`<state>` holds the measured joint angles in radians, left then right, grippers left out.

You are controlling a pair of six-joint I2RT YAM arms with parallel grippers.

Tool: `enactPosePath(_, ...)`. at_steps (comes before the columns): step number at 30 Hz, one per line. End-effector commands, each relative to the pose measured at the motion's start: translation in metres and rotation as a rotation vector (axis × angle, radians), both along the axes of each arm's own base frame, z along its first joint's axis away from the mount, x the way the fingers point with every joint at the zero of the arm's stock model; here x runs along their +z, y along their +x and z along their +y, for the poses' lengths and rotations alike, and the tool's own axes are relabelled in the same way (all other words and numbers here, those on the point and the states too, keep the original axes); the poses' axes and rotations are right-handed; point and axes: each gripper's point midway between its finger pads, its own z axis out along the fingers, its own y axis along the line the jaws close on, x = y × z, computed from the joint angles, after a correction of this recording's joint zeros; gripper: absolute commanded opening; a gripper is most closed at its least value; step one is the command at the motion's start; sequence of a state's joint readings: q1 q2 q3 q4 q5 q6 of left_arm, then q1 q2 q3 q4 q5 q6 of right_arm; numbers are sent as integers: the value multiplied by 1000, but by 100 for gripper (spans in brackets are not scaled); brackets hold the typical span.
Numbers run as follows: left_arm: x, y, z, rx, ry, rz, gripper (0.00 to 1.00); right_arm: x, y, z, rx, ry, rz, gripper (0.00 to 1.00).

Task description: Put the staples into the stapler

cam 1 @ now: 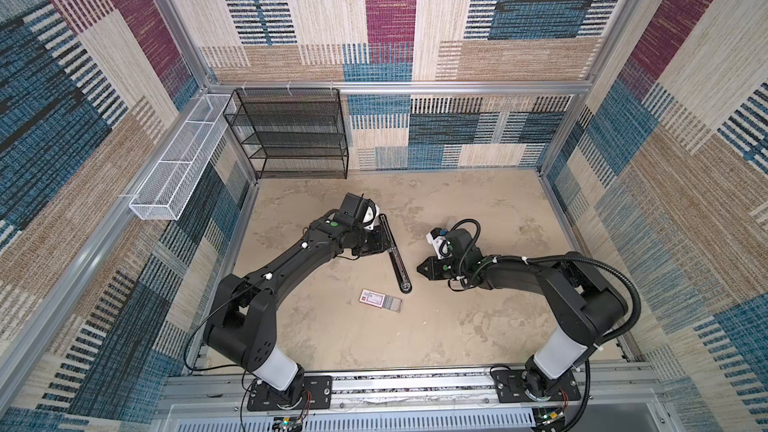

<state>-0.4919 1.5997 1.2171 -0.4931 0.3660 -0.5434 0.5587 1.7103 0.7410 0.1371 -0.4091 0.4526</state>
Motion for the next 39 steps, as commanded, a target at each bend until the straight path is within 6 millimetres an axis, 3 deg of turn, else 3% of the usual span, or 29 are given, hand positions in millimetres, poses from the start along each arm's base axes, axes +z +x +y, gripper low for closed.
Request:
enactPosePath(1,-9,0,6,2,69,22,12,1,-2,21,42,25,-41,17)
enactPosePath(4,-14,0,6,0,97,34,12,-3,-14,40,92,51,-19,17)
enactPosePath(10,-24,2,8,-2,148,60,11,8,-28,73,183,138,-22,17)
enactPosePath(17,-33,8,3,-36,233,62,11,12,-20,43,87,28,-93,17)
enactPosePath(24,-47,22,-10,-83,344,57,9,27,-23,10,-12,34,-126,17)
enactPosePath(39,-72,35,-10,-101,447,78,9,40,-28,1,-42,57,-146,17)
